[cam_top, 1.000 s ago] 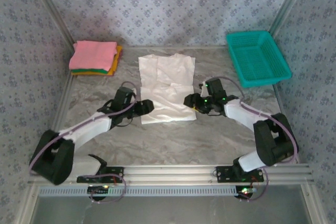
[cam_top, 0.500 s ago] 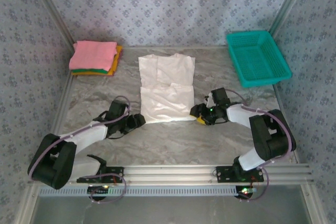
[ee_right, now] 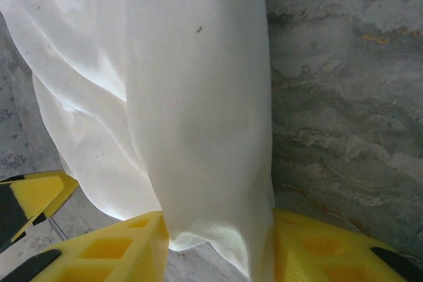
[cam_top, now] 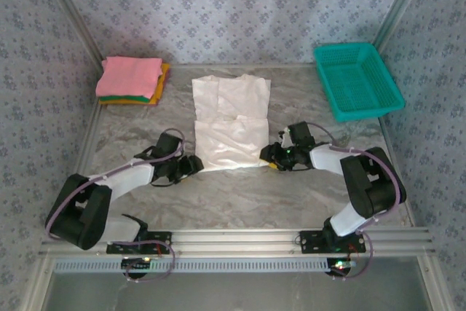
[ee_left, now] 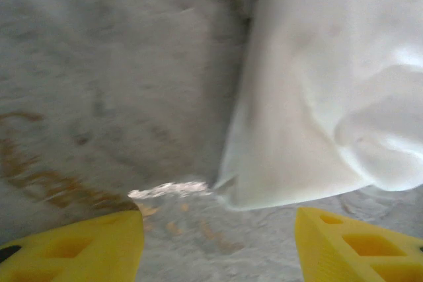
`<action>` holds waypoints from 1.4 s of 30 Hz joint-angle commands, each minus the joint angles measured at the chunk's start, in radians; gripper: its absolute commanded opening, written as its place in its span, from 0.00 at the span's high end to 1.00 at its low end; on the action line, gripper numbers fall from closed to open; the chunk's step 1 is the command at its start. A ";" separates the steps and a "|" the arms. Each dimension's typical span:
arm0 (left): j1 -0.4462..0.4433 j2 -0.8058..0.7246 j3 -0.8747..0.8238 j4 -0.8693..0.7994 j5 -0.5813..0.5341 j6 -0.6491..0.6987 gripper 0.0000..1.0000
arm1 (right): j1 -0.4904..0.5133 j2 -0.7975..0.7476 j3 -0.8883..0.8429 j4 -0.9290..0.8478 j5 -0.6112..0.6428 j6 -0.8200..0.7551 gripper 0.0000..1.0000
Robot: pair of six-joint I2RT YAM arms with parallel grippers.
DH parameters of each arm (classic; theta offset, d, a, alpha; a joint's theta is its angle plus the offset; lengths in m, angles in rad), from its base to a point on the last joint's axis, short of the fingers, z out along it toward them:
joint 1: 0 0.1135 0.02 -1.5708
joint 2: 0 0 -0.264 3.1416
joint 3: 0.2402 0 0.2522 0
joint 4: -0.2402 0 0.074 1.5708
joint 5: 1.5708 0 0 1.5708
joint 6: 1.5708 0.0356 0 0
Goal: Fold and stack the t-shirts
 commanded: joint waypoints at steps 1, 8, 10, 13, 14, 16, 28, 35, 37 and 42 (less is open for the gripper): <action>-0.040 0.023 0.073 0.160 0.058 0.017 0.39 | 0.009 0.018 0.019 0.031 -0.011 0.021 0.59; -0.048 0.044 0.094 0.037 0.007 0.022 0.39 | 0.012 0.020 0.012 0.050 -0.005 0.033 0.60; -0.049 0.057 0.098 0.021 -0.001 0.016 0.39 | 0.013 0.024 0.013 0.052 -0.009 0.035 0.60; -0.050 0.073 0.109 -0.002 -0.010 0.013 0.39 | 0.015 0.020 0.011 0.053 -0.009 0.036 0.60; -0.051 0.080 0.113 -0.012 -0.015 0.012 0.39 | 0.014 0.020 0.011 0.052 -0.008 0.036 0.60; -0.050 0.091 0.120 -0.033 -0.032 0.002 0.39 | 0.014 0.022 0.012 0.048 -0.007 0.032 0.60; -0.059 0.183 0.169 -0.007 -0.038 0.012 0.53 | 0.018 0.029 0.012 0.058 -0.005 0.033 0.62; -0.059 0.209 0.170 0.030 -0.040 0.010 0.95 | 0.019 0.028 0.012 0.077 -0.022 0.039 0.87; -0.056 0.182 0.163 0.030 -0.055 0.011 1.00 | 0.019 0.016 0.010 0.084 -0.023 0.041 0.96; -0.039 0.116 0.152 -0.012 -0.074 0.044 1.00 | 0.006 -0.049 0.013 0.025 0.025 0.023 1.00</action>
